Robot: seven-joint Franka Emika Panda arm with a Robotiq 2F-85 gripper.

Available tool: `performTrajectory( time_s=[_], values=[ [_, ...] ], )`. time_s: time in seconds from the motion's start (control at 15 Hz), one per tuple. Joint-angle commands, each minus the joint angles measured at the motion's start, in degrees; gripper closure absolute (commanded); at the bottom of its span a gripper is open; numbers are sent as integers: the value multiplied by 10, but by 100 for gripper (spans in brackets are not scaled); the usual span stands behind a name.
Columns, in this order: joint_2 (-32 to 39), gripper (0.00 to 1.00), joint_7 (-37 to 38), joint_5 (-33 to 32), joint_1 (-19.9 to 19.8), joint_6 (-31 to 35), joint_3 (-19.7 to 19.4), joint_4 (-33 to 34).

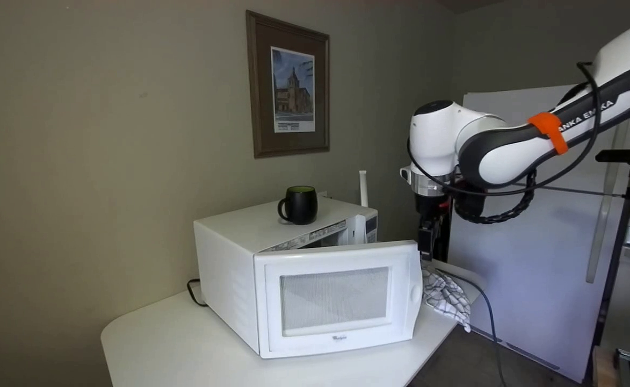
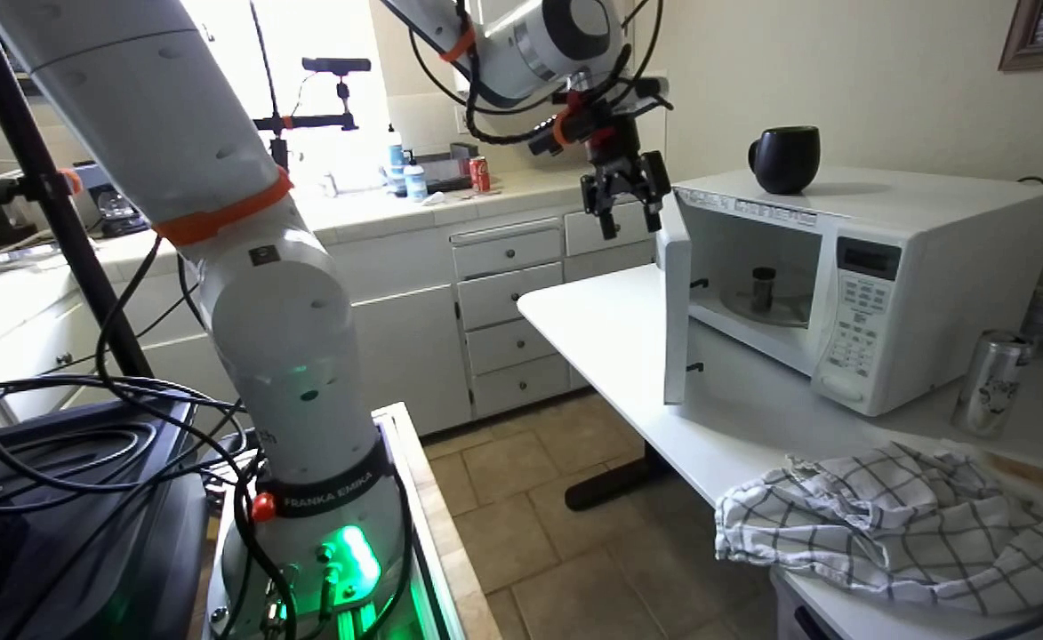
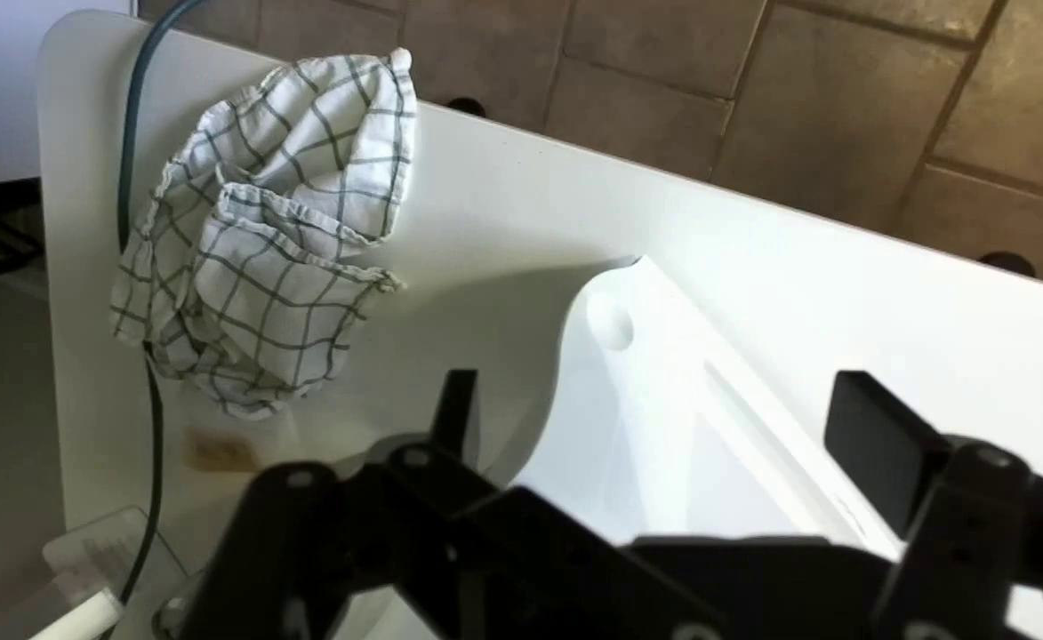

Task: Close the microwave door

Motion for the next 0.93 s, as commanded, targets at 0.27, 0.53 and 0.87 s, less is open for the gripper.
performTrajectory(
  time_s=[0.27,0.53,0.87],
  values=[
    [-25,0,146,-92,-21,-10,59,-30],
    [28,0,151,-159,-29,-13,60,-8],
    [77,0,154,-214,-29,-30,40,14]
  ],
)
